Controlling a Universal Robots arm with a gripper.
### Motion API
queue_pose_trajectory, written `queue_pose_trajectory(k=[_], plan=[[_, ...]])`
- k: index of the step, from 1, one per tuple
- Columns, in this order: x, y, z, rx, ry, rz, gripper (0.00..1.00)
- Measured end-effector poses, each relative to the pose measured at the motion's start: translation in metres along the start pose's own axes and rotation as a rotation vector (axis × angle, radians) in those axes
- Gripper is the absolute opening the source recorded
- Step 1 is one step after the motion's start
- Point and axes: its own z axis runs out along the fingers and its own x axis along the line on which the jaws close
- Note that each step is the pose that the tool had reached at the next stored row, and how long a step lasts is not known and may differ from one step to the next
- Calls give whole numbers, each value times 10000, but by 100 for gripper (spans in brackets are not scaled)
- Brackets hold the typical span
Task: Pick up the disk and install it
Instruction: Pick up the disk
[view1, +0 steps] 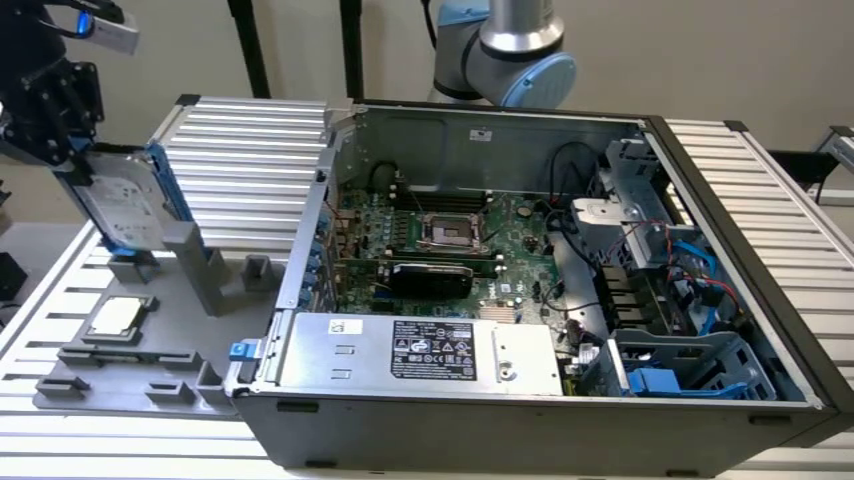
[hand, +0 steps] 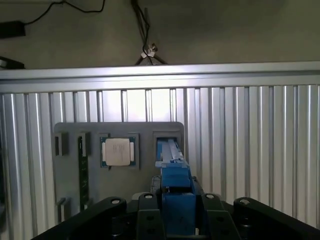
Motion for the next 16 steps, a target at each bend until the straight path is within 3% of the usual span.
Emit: queue_pose_trajectory(k=[5,8,11,16], plan=[[-2,-30,-227,1,-1,0,33],[-5,-93,-362,2,-2,-4,33],[-10,-207,-503,1,-23,-13,33],[-17,-428,-729,-10,-109,-23,33]])
